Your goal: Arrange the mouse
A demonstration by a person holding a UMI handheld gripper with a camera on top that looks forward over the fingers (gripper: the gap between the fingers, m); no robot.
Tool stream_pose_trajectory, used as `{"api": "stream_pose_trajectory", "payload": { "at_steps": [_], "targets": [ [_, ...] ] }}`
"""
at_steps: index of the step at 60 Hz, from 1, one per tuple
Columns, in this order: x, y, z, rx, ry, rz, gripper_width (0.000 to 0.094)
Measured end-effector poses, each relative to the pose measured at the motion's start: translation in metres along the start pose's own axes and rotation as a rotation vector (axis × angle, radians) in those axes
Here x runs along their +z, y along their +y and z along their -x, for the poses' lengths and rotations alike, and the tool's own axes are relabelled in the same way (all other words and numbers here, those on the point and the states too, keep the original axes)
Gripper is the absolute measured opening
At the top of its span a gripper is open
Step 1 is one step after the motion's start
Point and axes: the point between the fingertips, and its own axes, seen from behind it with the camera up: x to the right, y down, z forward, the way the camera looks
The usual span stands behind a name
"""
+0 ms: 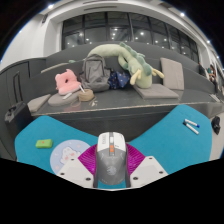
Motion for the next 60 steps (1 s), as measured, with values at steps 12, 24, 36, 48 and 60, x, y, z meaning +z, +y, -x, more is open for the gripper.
{"api": "stream_pose_trajectory", "payload": {
  "at_steps": [12, 24, 36, 48, 60],
  "targets": [
    [0.048, 0.003, 0.112, 0.013, -0.124, 0.023, 0.0355],
    [0.091, 0.077, 0.158, -0.028, -0.141, 0.176, 0.0371],
    [0.097, 0.087, 0.160, -0.130, -0.093, 0.178, 0.0523],
    [0.055, 0.063, 0.145, -0.116, -0.056, 0.161, 0.0853],
    [-0.067, 0.051, 0.100, -0.084, -0.025, 0.170, 0.0857]
  ]
}}
